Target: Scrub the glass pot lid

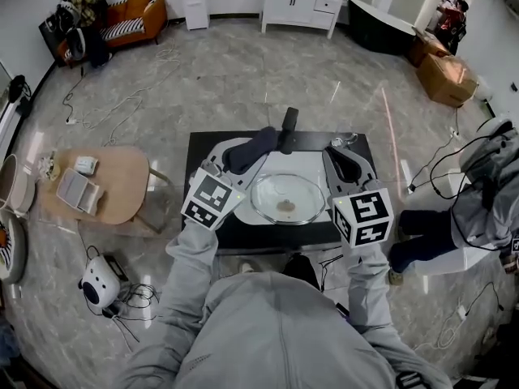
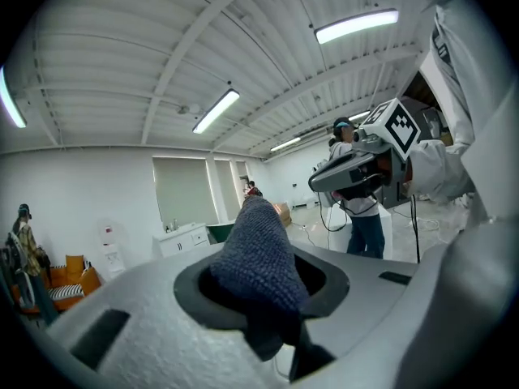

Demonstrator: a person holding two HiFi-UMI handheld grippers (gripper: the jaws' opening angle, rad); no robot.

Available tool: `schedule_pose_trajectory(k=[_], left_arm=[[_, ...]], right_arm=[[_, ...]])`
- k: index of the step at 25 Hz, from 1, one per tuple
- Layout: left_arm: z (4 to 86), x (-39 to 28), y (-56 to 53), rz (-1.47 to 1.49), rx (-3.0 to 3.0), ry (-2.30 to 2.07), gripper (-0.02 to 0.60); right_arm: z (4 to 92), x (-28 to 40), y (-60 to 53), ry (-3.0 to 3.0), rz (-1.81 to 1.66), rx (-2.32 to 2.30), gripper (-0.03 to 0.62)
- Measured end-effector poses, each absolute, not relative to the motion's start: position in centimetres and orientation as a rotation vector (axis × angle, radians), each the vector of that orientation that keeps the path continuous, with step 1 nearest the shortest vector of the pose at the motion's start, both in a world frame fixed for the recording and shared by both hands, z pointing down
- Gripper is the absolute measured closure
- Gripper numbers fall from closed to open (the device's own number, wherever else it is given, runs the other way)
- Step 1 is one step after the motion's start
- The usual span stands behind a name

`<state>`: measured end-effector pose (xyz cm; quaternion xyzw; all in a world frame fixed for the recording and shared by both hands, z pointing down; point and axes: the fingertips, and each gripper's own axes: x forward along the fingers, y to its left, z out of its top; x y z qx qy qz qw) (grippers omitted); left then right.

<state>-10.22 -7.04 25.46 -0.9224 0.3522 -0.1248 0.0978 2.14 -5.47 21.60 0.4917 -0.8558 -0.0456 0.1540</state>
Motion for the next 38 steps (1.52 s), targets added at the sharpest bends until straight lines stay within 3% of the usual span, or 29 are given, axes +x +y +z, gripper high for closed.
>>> schedule_pose_trajectory(k=[19,38], left_arm=[[17.1,-10.7,-5.6,-0.221,-2.565,1.062,0.462],[18.0,-10.7,-5.5,-0.257,-2.584,1.029,0.462]], right_arm=[[17.2,0.0,-5.5,-2.527,-0.257,1.324,0.565],[17.3,-0.9,-5.3,-2.542,-0.262,1.302,0.565]])
